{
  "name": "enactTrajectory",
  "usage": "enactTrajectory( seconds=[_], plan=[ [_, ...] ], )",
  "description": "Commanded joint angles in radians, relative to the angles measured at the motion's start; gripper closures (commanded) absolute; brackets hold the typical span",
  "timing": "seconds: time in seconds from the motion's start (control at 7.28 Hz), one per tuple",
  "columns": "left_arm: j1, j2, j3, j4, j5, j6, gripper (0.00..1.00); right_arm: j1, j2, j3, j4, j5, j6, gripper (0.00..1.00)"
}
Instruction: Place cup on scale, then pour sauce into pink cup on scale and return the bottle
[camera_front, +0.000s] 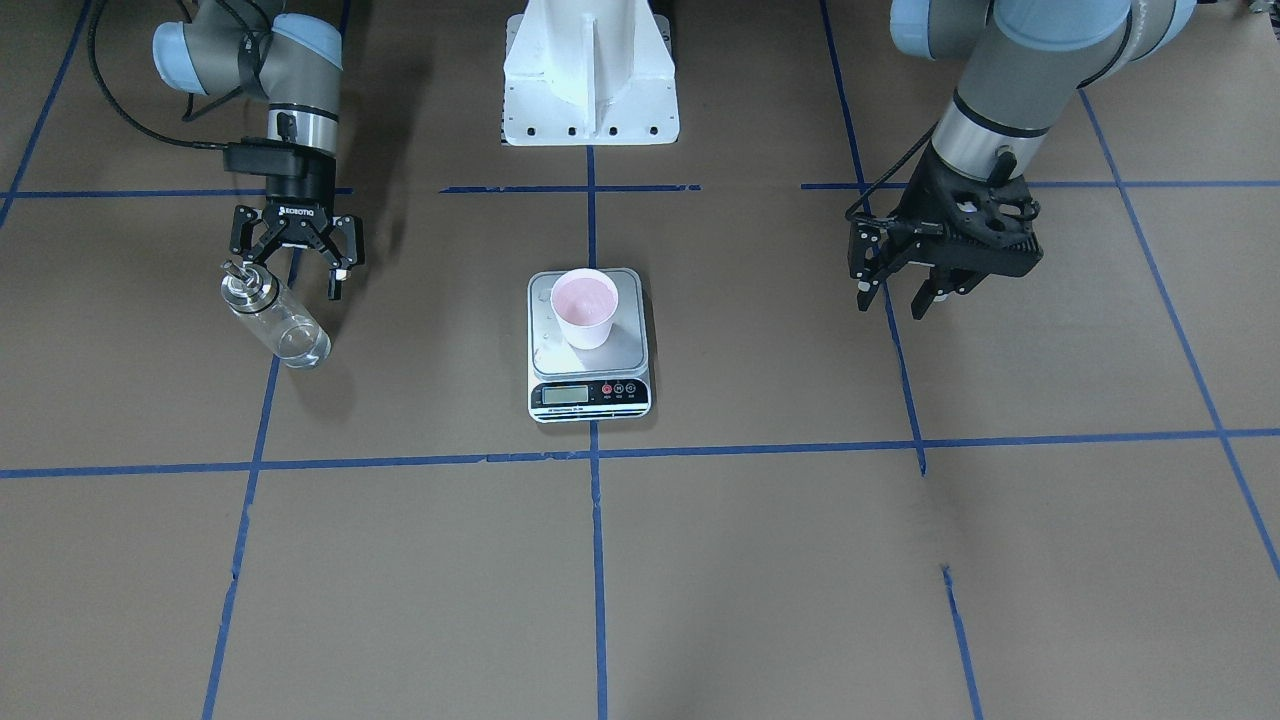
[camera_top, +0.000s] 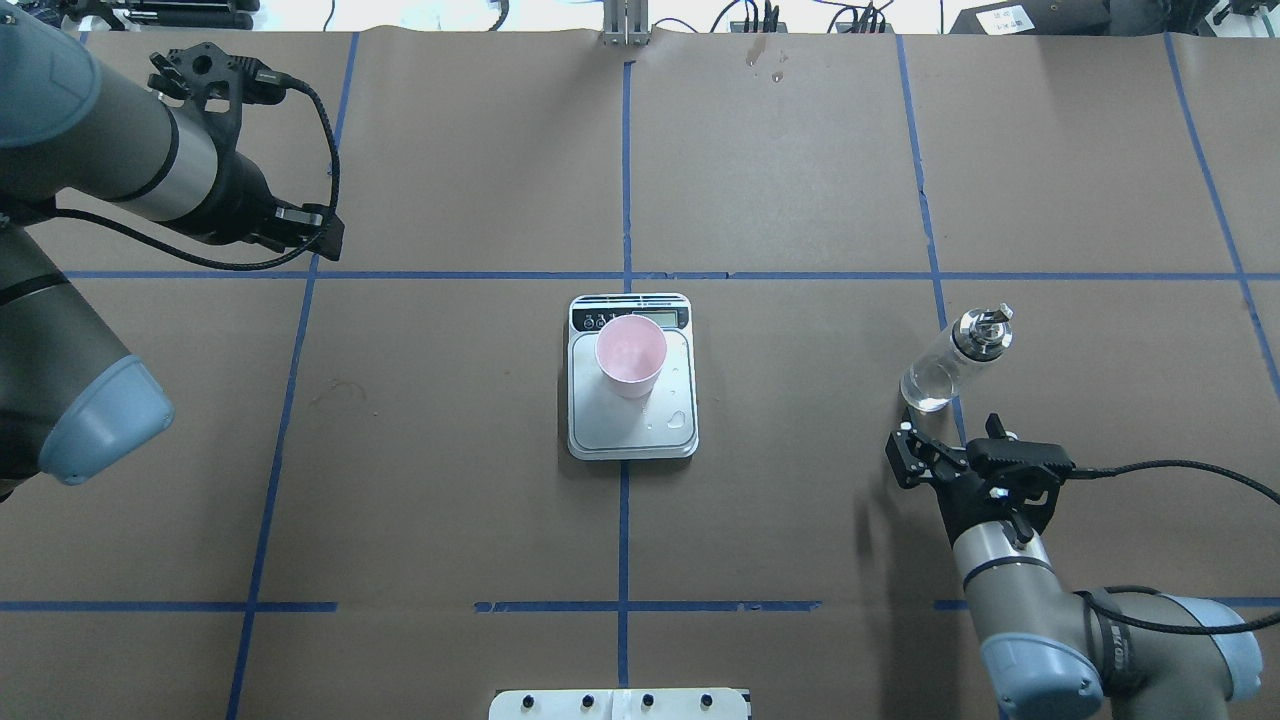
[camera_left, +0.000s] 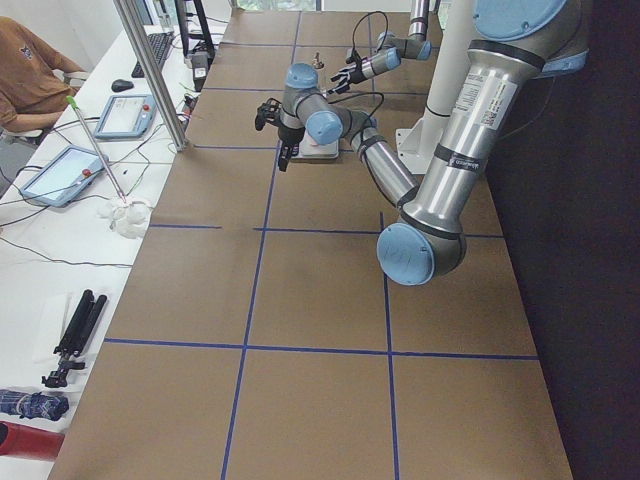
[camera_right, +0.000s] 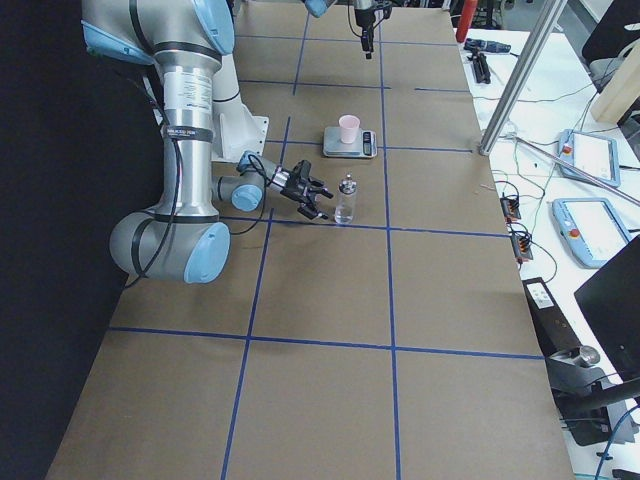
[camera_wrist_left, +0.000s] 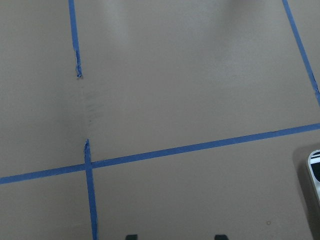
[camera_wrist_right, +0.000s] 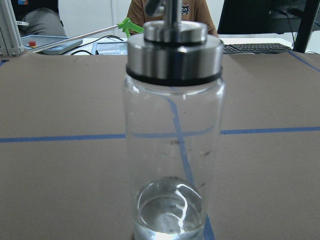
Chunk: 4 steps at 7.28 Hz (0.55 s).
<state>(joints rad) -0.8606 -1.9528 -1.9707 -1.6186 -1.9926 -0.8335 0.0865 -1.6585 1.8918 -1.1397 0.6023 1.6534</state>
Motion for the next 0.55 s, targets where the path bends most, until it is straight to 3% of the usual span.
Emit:
enactTrajectory(
  seconds=[0.0, 0.27, 0.41],
  plan=[
    [0.000, 0.002, 0.001, -0.001, 0.000, 0.001, 0.39, -0.060, -0.103, 0.090, 0.000, 0.011, -0.001, 0.00],
    [0.000, 0.008, 0.003, -0.001, 0.000, 0.011, 0.39, -0.059, -0.174, 0.151, 0.002, 0.094, -0.020, 0.00],
    [0.000, 0.011, 0.006, -0.001, 0.000, 0.022, 0.39, -0.059, -0.229, 0.171, 0.061, 0.126, -0.055, 0.00]
  ],
)
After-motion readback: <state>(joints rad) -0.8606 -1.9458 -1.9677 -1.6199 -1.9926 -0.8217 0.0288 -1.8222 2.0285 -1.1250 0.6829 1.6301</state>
